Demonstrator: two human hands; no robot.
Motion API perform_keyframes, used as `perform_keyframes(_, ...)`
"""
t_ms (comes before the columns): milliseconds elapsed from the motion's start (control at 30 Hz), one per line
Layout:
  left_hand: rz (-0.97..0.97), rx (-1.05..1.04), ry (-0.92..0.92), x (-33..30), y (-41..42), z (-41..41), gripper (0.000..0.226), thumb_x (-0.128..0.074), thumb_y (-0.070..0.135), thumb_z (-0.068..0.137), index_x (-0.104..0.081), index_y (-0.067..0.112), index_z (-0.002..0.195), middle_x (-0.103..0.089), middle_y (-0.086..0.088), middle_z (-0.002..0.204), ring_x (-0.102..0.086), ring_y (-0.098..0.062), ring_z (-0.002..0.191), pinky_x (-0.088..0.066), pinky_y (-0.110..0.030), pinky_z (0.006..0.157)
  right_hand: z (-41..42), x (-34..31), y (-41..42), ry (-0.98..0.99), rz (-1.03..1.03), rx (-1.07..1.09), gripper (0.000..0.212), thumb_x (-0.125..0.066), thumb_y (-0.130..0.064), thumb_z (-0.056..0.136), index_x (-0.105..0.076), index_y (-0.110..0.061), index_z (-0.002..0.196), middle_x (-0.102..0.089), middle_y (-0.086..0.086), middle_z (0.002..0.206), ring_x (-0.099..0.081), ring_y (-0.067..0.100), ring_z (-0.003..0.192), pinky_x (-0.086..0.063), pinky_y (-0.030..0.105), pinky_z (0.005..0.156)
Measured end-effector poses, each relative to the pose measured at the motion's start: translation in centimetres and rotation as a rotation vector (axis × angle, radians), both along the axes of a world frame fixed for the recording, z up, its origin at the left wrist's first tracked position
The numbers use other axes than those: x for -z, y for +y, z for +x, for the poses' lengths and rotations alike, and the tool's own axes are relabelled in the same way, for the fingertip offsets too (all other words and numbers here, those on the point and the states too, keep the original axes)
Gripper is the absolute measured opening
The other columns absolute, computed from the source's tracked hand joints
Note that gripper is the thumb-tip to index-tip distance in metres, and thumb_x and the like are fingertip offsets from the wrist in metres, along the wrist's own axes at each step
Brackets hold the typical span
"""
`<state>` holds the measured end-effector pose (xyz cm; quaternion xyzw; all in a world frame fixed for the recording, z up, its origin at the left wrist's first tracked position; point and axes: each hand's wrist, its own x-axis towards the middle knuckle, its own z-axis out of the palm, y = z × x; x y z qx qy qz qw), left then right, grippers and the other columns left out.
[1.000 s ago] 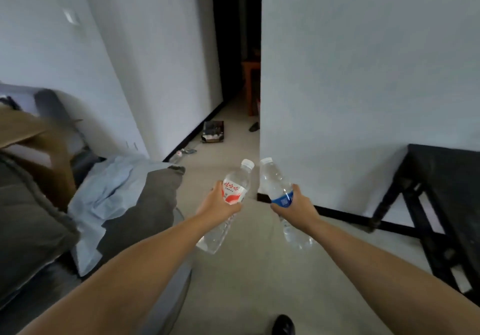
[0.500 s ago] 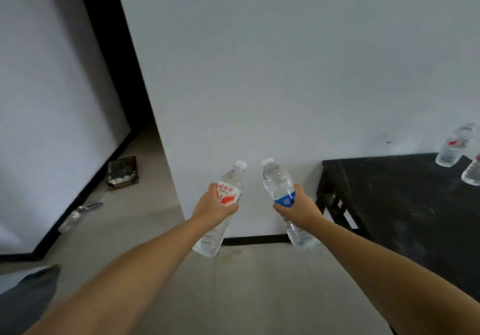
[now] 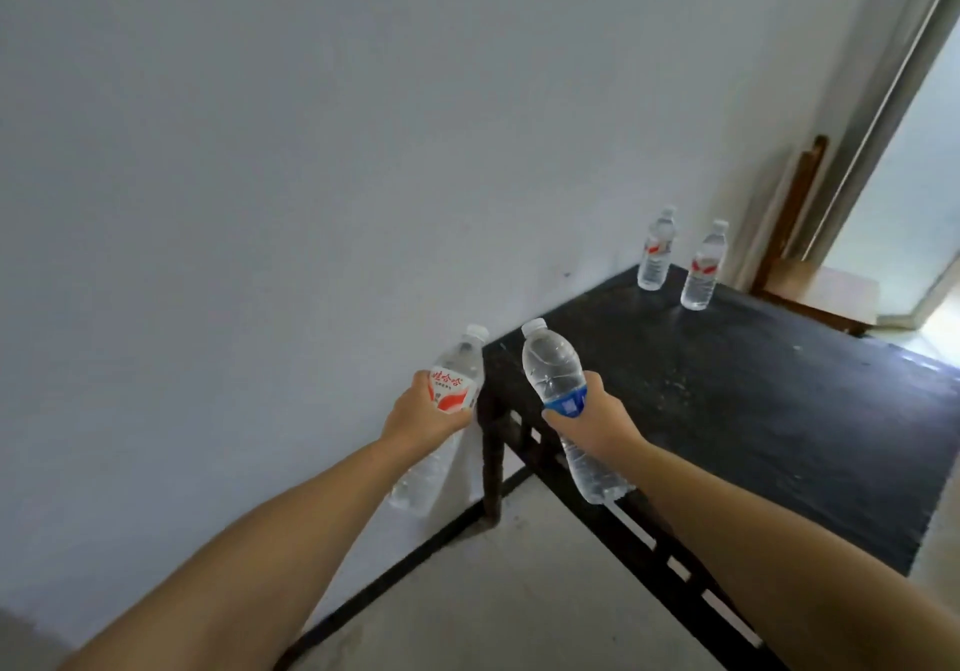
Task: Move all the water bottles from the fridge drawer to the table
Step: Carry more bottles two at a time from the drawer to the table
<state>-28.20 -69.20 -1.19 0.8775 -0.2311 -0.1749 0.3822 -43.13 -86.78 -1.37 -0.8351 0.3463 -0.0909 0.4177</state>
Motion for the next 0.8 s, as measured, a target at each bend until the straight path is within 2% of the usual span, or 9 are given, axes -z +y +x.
perform_keyframes(100, -0.021, 0.098, 0.009, -0.9, -4.4, 4.0, 0.068, -0.072, 0.039, 0.08, -0.034, 0.022, 0.134, -0.054, -0.002, 0.119, -0.056, -0.019, 0.103, -0.051, -0.033, 0.086, 1.8, -0.6, -2.6, -0.012, 0.006, 0.122, 0.056, -0.068, -0.033, 0.085, -0.035, -0.019, 0.129, -0.057, -0.005, 0.099, -0.06, 0.013, 0.086, -0.048, 0.028, 0.074)
perform_keyframes(267, -0.019, 0.3, 0.034, -1.0, -12.0, 8.3, 0.066, -0.071, 0.038, 0.08, -0.034, 0.023, 0.132, -0.053, -0.001, 0.113, -0.057, -0.021, 0.101, -0.051, -0.035, 0.086, 2.3, -0.3, -6.0, -0.059, 0.05, 0.356, 0.056, -0.07, -0.034, 0.083, -0.038, -0.018, 0.127, -0.059, 0.0, 0.105, -0.061, 0.017, 0.091, -0.048, 0.03, 0.077)
perform_keyframes(433, -0.003, 0.468, 0.106, 0.6, -19.2, 7.4, 0.065, -0.074, 0.039, 0.076, -0.037, 0.021, 0.128, -0.056, 0.0, 0.115, -0.058, -0.021, 0.102, -0.051, -0.04, 0.094, -0.2, 0.9, -9.5, -0.003, 0.067, 0.509, 0.058, -0.071, -0.033, 0.084, -0.037, -0.019, 0.128, -0.058, 0.0, 0.107, -0.06, 0.016, 0.092, -0.046, 0.028, 0.074)
perform_keyframes(533, -0.016, 0.571, 0.172, 1.5, -24.2, 5.8, 0.067, -0.073, 0.035, 0.077, -0.035, 0.022, 0.13, -0.055, 0.0, 0.117, -0.056, -0.018, 0.104, -0.05, -0.033, 0.089, -2.1, 1.6, -12.5, 0.002, 0.068, 0.611, 0.059, -0.071, -0.032, 0.084, -0.036, -0.017, 0.129, -0.056, 0.0, 0.107, -0.057, 0.017, 0.092, -0.044, 0.029, 0.076)
perform_keyframes(667, -0.028, 0.664, 0.212, 2.0, -32.4, 4.3, 0.062, -0.076, 0.029, 0.074, -0.038, 0.02, 0.123, -0.057, 0.001, 0.111, -0.058, -0.014, 0.098, -0.047, -0.027, 0.079, -3.8, 2.5, -18.9, 0.015, 0.073, 0.734, 0.055, -0.072, -0.034, 0.082, -0.04, -0.014, 0.122, -0.06, 0.003, 0.107, -0.06, 0.018, 0.091, -0.046, 0.03, 0.076)
perform_keyframes(800, -0.034, 0.727, 0.226, 2.2, -41.2, 3.3, 0.061, -0.077, 0.029, 0.073, -0.04, 0.021, 0.121, -0.058, 0.0, 0.113, -0.059, -0.016, 0.101, -0.05, -0.031, 0.086, -4.6, 2.6, -26.5, -0.013, 0.074, 0.793, 0.052, -0.073, -0.03, 0.081, -0.04, -0.014, 0.118, -0.06, 0.005, 0.107, -0.06, 0.018, 0.091, -0.047, 0.029, 0.077)
